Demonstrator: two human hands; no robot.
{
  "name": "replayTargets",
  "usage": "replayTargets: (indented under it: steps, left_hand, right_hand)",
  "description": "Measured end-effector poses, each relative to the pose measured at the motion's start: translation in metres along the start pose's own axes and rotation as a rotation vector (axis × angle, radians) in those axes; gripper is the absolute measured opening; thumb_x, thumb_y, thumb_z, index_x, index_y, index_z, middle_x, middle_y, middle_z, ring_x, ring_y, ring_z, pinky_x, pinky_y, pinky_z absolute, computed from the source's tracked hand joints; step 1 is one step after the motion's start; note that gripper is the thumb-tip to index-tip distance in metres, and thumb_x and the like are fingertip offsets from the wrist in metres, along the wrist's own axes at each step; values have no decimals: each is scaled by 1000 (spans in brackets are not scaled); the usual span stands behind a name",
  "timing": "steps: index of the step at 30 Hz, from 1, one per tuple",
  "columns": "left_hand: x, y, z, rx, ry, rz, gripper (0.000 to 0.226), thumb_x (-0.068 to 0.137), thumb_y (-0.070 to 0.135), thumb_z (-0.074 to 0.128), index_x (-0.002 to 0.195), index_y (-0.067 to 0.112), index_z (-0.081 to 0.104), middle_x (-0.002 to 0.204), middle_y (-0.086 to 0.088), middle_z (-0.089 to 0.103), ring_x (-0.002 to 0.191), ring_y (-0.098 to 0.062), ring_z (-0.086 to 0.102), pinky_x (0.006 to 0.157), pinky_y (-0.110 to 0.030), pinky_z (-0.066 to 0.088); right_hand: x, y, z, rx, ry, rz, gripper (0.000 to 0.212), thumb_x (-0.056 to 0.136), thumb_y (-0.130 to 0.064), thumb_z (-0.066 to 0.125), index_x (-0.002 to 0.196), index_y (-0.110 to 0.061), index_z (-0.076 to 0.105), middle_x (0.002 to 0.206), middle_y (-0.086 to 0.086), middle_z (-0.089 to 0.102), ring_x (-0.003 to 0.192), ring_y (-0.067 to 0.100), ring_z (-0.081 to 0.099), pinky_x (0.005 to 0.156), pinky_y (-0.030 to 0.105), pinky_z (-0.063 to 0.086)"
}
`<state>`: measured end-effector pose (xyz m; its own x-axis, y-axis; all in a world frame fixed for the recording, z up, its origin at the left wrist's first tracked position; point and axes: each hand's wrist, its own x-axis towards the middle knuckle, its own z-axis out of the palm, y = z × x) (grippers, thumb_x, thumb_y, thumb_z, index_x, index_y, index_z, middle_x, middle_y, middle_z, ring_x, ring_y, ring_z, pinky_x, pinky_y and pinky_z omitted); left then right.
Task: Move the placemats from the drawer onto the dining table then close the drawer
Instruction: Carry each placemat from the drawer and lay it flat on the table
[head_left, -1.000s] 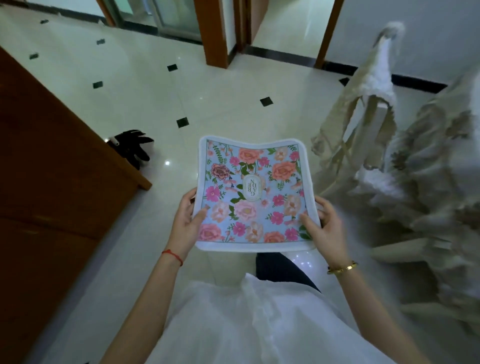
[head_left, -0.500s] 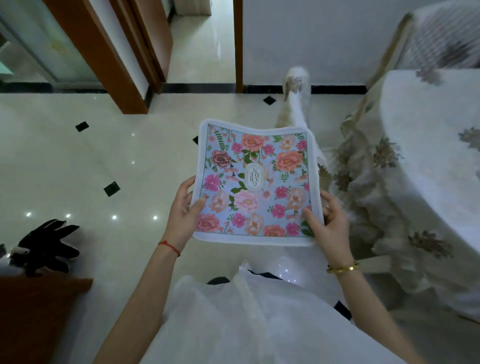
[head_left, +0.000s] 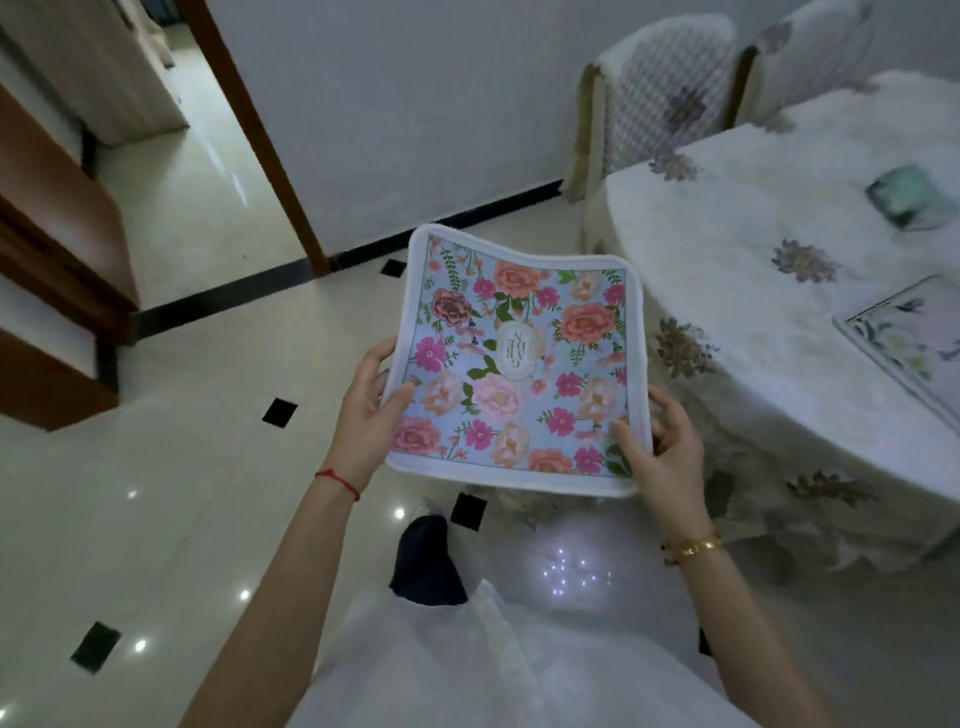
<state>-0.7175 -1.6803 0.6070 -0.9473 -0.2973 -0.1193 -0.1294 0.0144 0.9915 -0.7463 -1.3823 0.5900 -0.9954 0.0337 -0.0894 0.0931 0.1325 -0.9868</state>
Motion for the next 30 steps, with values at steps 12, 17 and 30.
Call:
replayTargets:
  steps: [12, 17, 30]
  left_hand:
    - [246, 40, 34, 148, -559, 70, 40, 96, 6, 52, 129, 27, 43, 119, -13, 64, 105, -29, 66, 83, -45, 58]
    - [304, 34, 80, 178, -700, 34, 40, 96, 8, 52, 133, 22, 42, 122, -14, 62, 105, -29, 66, 86, -49, 56]
    - [376, 16, 235, 212, -890, 9, 39, 96, 7, 52, 130, 22, 42, 126, -7, 59, 112, -25, 62, 91, -43, 54]
  right_hand:
    - [93, -11, 70, 84, 530, 67, 47, 87, -6, 68, 130, -16, 51, 96, -3, 73, 83, 15, 73, 67, 28, 60]
    - [122, -2, 65, 62, 659, 113, 47, 86, -10, 70, 128, -22, 52, 103, 2, 73, 88, 19, 73, 77, 44, 60]
    - [194, 24, -14, 22, 827, 212, 42, 89, -13, 66, 127, -21, 49, 100, 0, 72, 86, 15, 72, 76, 42, 60]
